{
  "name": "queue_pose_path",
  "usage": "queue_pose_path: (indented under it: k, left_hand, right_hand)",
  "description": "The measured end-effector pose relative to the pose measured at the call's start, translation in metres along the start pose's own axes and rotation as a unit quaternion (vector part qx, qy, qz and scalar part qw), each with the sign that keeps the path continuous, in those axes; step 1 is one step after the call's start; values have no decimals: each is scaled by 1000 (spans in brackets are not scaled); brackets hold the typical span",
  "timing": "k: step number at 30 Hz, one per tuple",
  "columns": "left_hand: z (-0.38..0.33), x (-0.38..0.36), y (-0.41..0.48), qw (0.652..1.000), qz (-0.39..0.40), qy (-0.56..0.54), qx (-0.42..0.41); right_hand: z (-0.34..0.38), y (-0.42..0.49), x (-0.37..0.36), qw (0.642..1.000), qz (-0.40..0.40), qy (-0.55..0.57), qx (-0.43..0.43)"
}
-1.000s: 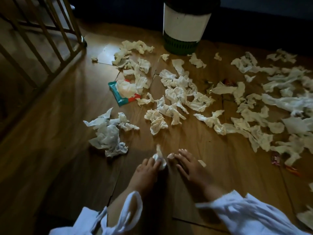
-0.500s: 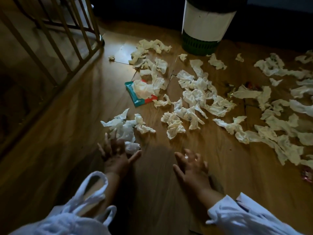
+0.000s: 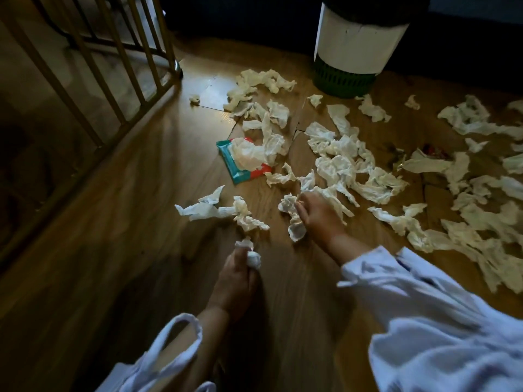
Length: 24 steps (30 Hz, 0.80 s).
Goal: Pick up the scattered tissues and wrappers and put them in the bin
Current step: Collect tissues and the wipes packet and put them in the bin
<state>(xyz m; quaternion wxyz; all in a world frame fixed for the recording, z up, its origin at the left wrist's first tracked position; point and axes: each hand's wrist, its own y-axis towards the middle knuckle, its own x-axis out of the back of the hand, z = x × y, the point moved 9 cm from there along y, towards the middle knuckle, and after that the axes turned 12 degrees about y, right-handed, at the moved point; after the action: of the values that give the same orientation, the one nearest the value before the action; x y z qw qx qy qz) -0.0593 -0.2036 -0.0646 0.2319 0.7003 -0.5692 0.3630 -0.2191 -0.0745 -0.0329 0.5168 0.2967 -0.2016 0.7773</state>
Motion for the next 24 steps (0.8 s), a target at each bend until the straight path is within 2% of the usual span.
queue_pose_path:
  k: [2,5,7,11,13,16,18,19,21,23,24]
  left_hand:
    - [-2,21,16,997,-70,-28,14]
    - [13,52,49,987,-140,25,72]
    - [34,73,67,975,-156,77,140]
    - [65,96,95,951,-141,206,182]
    - [74,86,105,958,-102,201,179]
    - [71,53,110,973,-9,181,142]
    - [58,27,108,967,59,232,91]
    - [50,15,105,961,74,258,61]
    - [32,2,94,965,49,257,18]
    - [22,-6,76,975,7,222,9]
    - [18,-10,67,981,-2,195,8]
  right_hand:
    - [-9,21,-16,994,60,-78,-40]
    - [-26,10,-46,973,177,-134,-57]
    - [-31,-16,-52,970,183,-159,-32]
    - [-37,-83,-46,985,118,-124,37]
    - [-48,-102,-41,986,110,-113,52]
    - [-49,-109,-31,992,82,-74,61]
    - [-41,-104,-25,993,52,-60,87]
    - [-42,-97,-19,996,30,-44,69]
    - [-50,-72,1,999,-25,22,-7]
    - [-54,-40,29,991,-118,52,-23]
    - [-54,-23,39,989,-138,54,-29]
